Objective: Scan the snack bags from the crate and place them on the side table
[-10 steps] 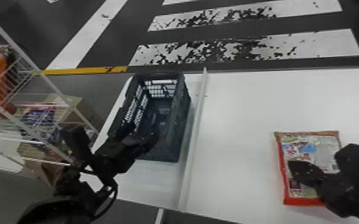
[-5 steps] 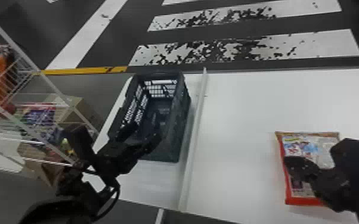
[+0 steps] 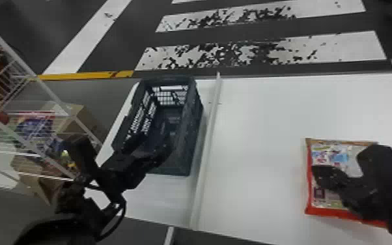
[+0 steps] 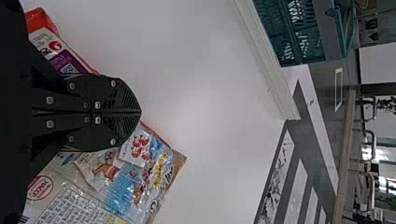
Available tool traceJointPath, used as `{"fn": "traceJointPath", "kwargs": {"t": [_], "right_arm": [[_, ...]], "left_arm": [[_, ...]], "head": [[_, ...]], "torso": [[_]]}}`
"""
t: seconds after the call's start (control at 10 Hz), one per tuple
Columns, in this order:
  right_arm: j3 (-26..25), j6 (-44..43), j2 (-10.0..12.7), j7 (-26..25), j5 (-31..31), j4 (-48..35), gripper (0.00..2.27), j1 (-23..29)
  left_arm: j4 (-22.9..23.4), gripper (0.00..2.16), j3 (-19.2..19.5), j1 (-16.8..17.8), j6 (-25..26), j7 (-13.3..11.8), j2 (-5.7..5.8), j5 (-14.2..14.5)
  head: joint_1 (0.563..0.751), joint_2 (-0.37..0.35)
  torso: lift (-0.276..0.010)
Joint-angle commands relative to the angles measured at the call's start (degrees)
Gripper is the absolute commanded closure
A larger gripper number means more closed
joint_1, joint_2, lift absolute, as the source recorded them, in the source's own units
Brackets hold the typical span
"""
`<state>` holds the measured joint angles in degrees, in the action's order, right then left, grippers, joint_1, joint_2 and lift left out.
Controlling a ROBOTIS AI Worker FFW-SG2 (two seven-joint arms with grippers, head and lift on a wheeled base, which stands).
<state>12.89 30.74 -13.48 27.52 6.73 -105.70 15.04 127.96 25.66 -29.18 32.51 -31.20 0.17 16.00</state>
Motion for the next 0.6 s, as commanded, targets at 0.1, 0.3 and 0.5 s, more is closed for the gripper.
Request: {"fn": "traceJointPath", "kwargs": {"t": [0.1, 0.3, 0.5], "right_arm": [[-1.2, -0.71, -1.11, 0.87, 0.22, 0.06, 2.24, -0.01], [-1.99, -1.42, -2.16, 2.28, 0.22, 0.06, 2.24, -0.01], [-2.87, -2.65, -3.13, 4.91, 0.31, -0.12, 2.24, 0.43]], "left_arm": [[0.01, 0.09, -0.44, 0.0, 0.15, 0.0, -0.32, -0.18], [-0.08, 0.09, -0.44, 0.0, 0.15, 0.0, -0.32, -0.27], [-0.17, 0.09, -0.44, 0.09, 0.15, 0.0, -0.32, -0.27]], "head": [[0.695, 0.278], [0.695, 0.257], [0.695, 0.248]], "torso": [[-0.094], [-0.094], [-0.094]]}}
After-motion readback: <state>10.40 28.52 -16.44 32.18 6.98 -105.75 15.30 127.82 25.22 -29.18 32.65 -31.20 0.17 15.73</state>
